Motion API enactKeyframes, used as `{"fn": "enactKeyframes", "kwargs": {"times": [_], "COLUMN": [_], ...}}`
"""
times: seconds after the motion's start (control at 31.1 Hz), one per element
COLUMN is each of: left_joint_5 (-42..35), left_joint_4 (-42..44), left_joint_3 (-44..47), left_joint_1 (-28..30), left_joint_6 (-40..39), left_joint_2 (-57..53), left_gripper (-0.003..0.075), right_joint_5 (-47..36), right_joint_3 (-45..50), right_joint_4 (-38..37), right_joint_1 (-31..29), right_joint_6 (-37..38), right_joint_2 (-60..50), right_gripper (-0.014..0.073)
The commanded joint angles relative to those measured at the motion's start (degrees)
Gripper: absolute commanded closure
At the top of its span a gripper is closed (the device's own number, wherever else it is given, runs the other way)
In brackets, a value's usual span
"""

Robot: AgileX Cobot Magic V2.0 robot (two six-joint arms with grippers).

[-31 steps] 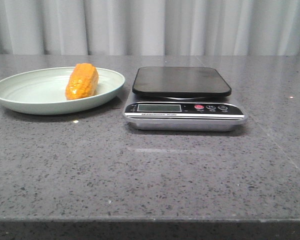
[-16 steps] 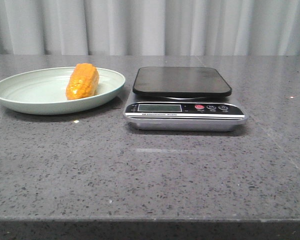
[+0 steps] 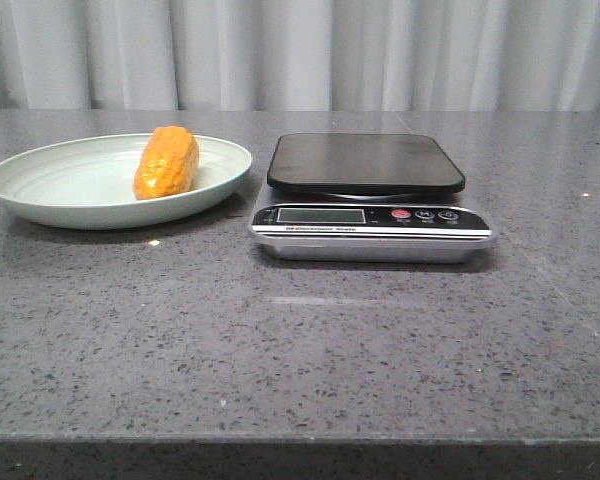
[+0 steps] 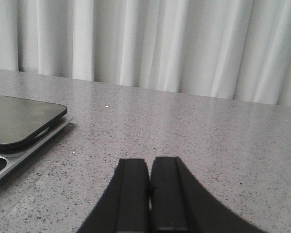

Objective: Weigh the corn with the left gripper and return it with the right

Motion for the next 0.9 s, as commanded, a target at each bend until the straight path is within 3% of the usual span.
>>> {"fn": "enactKeyframes", "kwargs": {"times": [0.0, 0.13, 0.39, 0.87], "left_joint_5": [-2.58, -1.24, 5.77, 15.88], "left_joint_4": [-0.88, -0.55, 10.09, 8.68], "left_joint_3": [-4.58, -8.56, -18.89, -32.42], "left_joint_1": [-3.52, -9.97, -18.9, -21.17], "left_joint_6": [0.15, -0.59, -11.45, -23.36], "left_joint_2": [4.18, 10.69, 24.85, 42.57], "left_gripper": [0.0155, 0.0155, 0.0155, 0.0155], "right_joint_5": [-5.01, -5.01, -5.01, -5.01], "right_joint_3": [-0.46, -0.46, -0.46, -0.46], "right_joint_4": [-0.68, -0.68, -0.68, -0.68], "right_joint_1": [0.04, 0.04, 0.04, 0.04], "right_joint_6": [-0.32, -0.32, -0.32, -0.32], "right_joint_2": [-0.86, -0.86, -0.86, -0.86], "right_gripper": [0.0428, 0.0428, 0.0428, 0.0428]}}
